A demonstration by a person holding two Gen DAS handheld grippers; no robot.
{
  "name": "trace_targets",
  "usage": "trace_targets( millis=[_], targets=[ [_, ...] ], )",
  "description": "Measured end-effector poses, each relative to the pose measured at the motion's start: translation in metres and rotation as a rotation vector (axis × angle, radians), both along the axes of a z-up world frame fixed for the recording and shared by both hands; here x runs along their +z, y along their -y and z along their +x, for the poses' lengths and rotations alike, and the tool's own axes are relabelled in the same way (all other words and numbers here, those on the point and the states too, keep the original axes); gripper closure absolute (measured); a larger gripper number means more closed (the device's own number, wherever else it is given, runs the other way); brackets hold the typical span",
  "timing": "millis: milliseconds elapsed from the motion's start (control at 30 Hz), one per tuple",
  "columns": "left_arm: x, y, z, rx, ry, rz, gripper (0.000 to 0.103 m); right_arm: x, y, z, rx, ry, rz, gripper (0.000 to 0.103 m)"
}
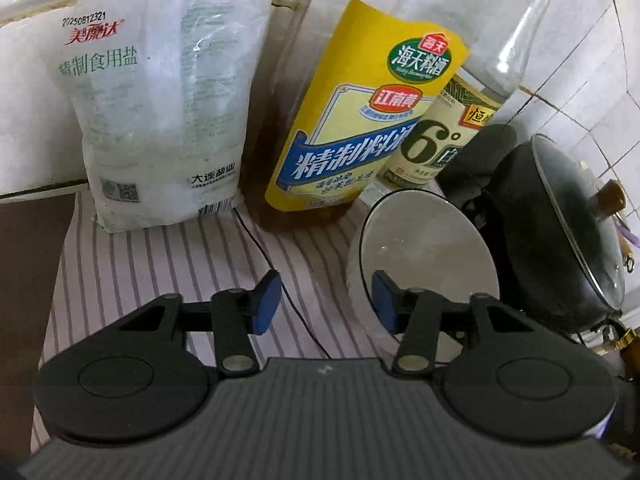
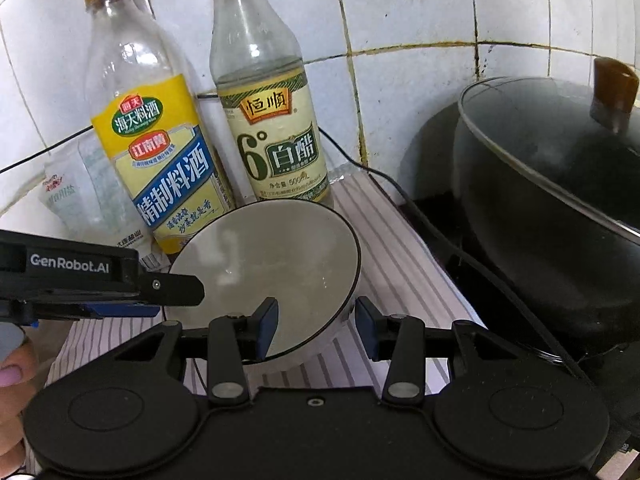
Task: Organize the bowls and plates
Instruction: 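Grasp the rim of the third white bowl with the right tool, then set the third bowl into the bowl stack held by the left tool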
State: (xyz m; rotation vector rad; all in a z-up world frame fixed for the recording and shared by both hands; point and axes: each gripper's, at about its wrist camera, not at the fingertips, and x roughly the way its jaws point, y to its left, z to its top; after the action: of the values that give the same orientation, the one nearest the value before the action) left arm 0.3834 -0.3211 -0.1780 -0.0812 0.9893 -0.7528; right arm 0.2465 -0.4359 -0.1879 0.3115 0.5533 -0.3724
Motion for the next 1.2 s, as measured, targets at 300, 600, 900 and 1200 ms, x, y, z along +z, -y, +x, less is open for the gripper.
trace_targets(
  millis=[300, 600, 900, 1200],
  targets=[
    [-0.007, 0.005, -0.001, -0.029, -0.051, 0.004, 0.098, -0.004, -0.002, 0.009, 0.004, -0.044, -0.004, 0.077],
    [0.014, -0.002, -0.011, -0.049, -0.022, 0.053, 0.098, 0.009, -0.01, 0.002, -0.01, -0.068, 0.061, 0.077],
    [0.045, -0.037, -0.038, -0.011, -0.018, 0.039, 0.098, 0.039, -0.027, -0.023, -0.007, -0.029, 0.133, 0.08],
    [0.076, -0.083, -0.079, 0.045, -0.038, -0.018, 0.097, 0.074, -0.057, -0.063, 0.04, 0.024, 0.128, 0.08]
  ],
)
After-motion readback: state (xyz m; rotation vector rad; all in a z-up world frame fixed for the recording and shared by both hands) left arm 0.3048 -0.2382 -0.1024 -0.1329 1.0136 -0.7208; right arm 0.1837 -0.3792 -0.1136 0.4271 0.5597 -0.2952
